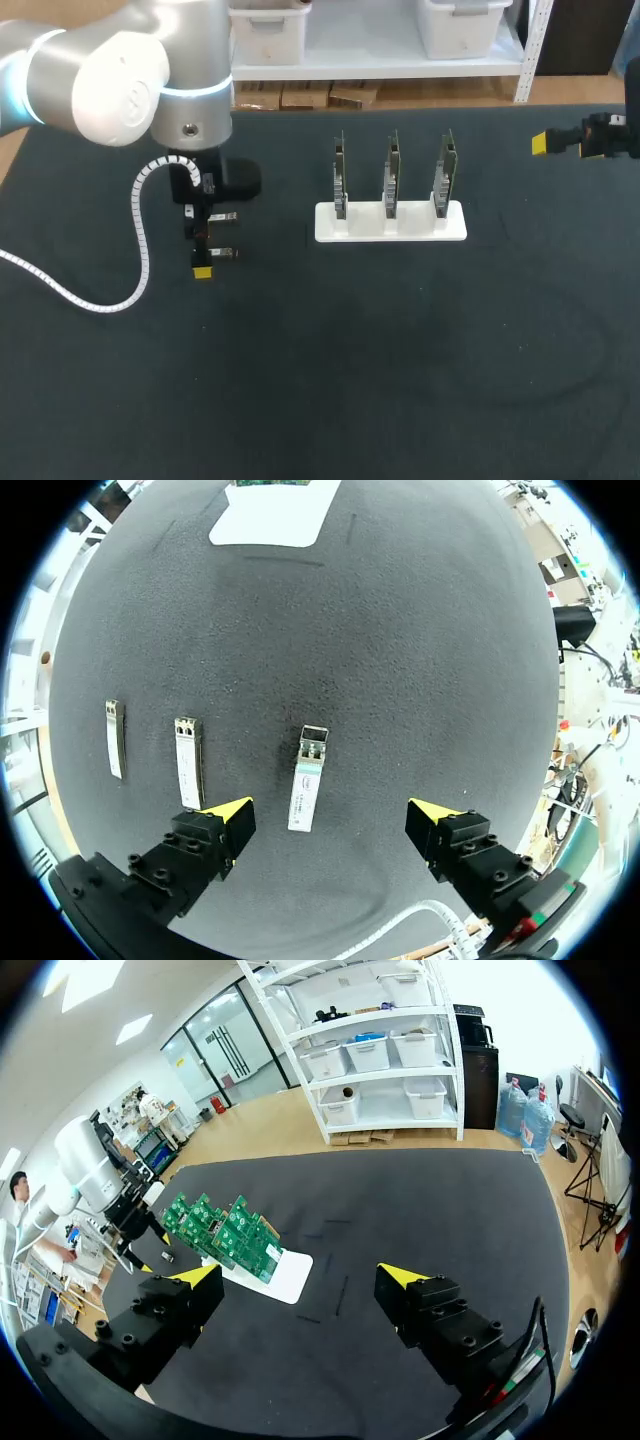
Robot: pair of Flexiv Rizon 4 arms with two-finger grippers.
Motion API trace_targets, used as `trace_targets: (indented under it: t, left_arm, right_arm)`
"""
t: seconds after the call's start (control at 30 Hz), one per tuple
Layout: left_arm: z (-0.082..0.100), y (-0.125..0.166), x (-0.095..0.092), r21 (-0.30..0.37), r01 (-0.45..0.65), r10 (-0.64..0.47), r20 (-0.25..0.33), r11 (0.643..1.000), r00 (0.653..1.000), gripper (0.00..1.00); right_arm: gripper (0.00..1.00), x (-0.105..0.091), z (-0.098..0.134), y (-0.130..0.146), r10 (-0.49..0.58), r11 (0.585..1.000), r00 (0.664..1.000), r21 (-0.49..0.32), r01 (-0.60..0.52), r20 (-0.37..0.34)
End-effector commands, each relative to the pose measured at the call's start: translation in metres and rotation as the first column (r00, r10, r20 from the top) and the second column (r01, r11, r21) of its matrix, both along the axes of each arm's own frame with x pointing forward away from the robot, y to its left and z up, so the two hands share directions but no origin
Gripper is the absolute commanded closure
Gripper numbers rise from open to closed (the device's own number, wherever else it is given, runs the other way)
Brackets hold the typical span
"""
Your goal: Pick up the optical module with the left hand, and insert it into the network port with the right hand.
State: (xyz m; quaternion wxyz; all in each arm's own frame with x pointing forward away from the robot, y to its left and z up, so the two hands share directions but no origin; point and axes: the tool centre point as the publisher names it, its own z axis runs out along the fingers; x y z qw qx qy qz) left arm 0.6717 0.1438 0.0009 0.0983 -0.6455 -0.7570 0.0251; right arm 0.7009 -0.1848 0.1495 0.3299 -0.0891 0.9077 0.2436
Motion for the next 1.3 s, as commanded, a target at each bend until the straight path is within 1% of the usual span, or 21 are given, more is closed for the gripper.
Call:
trace_targets:
  t: [0.03,0.1,0.23,0.3,0.33,0.4,0.43,0.57,0.6,0.63,0.7,0.87,1.13,1.2,1.3]
  left_arm:
    - [0.000,0.000,0.002,0.002,0.003,-0.003,-0.004,1.000,1.000,0.00]
    - [0.004,0.001,0.004,0.020,0.011,-0.011,0.000,1.000,1.000,0.00]
    - [0.006,0.006,0.007,0.026,0.001,-0.001,-0.003,1.000,1.000,0.00]
    - [0.005,0.007,0.008,-0.001,0.009,-0.009,0.021,1.000,1.000,0.00]
    - [0.004,0.008,0.009,-0.028,0.010,-0.009,0.037,1.000,0.999,0.00]
    - [-0.001,0.012,0.012,-0.080,0.006,-0.003,0.038,0.997,0.999,0.00]
    - [-0.003,0.013,0.013,-0.098,0.014,-0.009,0.054,0.995,0.999,0.00]
    - [-0.009,0.014,0.017,-0.148,0.021,-0.010,0.076,0.989,0.997,0.00]
    - [-0.011,0.015,0.019,-0.140,0.015,-0.006,0.063,0.990,0.998,0.00]
    - [-0.012,0.015,0.020,-0.138,0.020,-0.011,0.062,0.990,0.998,0.00]
    - [-0.015,0.017,0.022,-0.143,0.024,-0.017,0.047,0.989,0.999,0.00]
    - [-0.018,0.017,0.026,-0.132,0.023,-0.019,0.035,0.991,0.999,0.00]
    - [-0.026,0.011,0.023,-0.118,0.013,-0.011,0.015,0.993,1.000,0.00]
    - [-0.027,0.010,0.022,-0.102,0.014,-0.013,0.011,0.995,1.000,0.00]
    - [-0.028,0.009,0.021,-0.109,0.002,-0.002,0.003,0.994,1.000,0.00]
  right_arm:
    - [0.00,-0.001,0.001,0.000,-0.003,1.000,1.000,-0.003,0.003,0.000]
    - [0.00,-0.001,0.001,0.000,-0.003,1.000,1.000,-0.003,0.003,0.000]
    - [0.00,-0.001,0.001,0.000,-0.003,1.000,1.000,-0.003,0.003,0.000]
    - [0.00,-0.001,0.001,0.000,-0.003,1.000,1.000,-0.003,0.003,0.000]
    - [0.00,-0.001,0.001,0.000,-0.003,1.000,1.000,-0.003,0.003,0.000]
    - [0.00,-0.001,0.001,0.000,-0.003,1.000,1.000,-0.003,0.003,0.000]
    - [0.00,-0.001,0.001,0.000,-0.003,1.000,1.000,-0.003,0.003,0.000]
    - [0.00,-0.001,0.001,0.000,-0.003,1.000,1.000,-0.003,0.003,0.000]
    - [0.00,-0.001,0.001,0.000,-0.003,1.000,1.000,-0.003,0.003,0.000]
    - [0.00,-0.001,0.001,0.000,-0.003,1.000,1.000,-0.003,0.003,0.000]
    - [0.00,-0.001,0.001,0.000,-0.003,1.000,1.000,-0.003,0.003,0.000]
    - [0.00,-0.001,0.001,0.000,-0.003,1.000,1.000,-0.003,0.003,0.000]
    - [0.00,-0.001,0.001,0.000,-0.003,1.000,1.000,-0.003,0.003,0.000]
    - [0.00,-0.001,0.001,0.000,-0.003,1.000,1.000,-0.003,0.003,0.000]
    - [0.00,-0.001,0.001,0.000,-0.003,1.000,1.000,-0.003,0.003,0.000]
